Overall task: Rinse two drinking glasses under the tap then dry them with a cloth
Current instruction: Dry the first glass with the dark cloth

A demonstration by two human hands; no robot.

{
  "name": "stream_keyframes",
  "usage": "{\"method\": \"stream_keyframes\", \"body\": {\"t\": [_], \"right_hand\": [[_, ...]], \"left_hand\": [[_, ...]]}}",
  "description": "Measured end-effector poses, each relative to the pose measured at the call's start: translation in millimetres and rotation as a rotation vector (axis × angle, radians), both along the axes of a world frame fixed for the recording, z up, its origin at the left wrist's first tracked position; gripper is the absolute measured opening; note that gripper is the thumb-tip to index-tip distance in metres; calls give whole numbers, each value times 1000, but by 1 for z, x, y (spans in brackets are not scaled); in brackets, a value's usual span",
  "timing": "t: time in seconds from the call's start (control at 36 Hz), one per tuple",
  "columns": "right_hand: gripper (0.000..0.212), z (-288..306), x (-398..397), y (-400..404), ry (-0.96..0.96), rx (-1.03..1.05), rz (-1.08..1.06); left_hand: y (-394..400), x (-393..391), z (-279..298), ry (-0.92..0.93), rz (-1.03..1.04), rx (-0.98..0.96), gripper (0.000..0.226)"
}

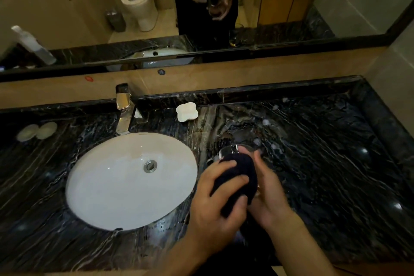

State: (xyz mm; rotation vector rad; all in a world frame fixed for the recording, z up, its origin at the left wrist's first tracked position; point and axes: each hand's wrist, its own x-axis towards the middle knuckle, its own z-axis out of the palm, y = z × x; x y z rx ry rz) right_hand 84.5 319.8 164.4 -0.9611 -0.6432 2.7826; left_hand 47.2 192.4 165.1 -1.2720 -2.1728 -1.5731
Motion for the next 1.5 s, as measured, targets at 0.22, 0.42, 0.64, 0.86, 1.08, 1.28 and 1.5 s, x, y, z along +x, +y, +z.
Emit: {"method": "stream_keyframes", "body": {"t": [0.22, 0.42, 0.64, 0.86, 1.08, 1.28, 1.5], "right_hand": [[63, 4, 5, -5, 102, 20, 166], [69, 4, 5, -6, 282, -120, 202], [54, 1, 3, -6, 57, -122, 38], [45, -4, 2, -3, 41, -3, -47], [68, 5, 11, -5, 90, 155, 170], [73, 9, 14, -11, 239, 101, 226], [39, 13, 11, -10, 100, -45, 36]], "left_hand": [[15, -20, 7, -68, 22, -18, 26], [26, -38, 18, -375, 192, -7, 23], [16, -9, 3, -338, 215, -68, 27], [-4, 17, -15, -78, 45, -58, 29], [1, 2, 0, -44, 40, -1, 28], [13, -22, 21, -267, 186, 13, 25], [16, -12, 14, -366, 185, -80, 26]]}}
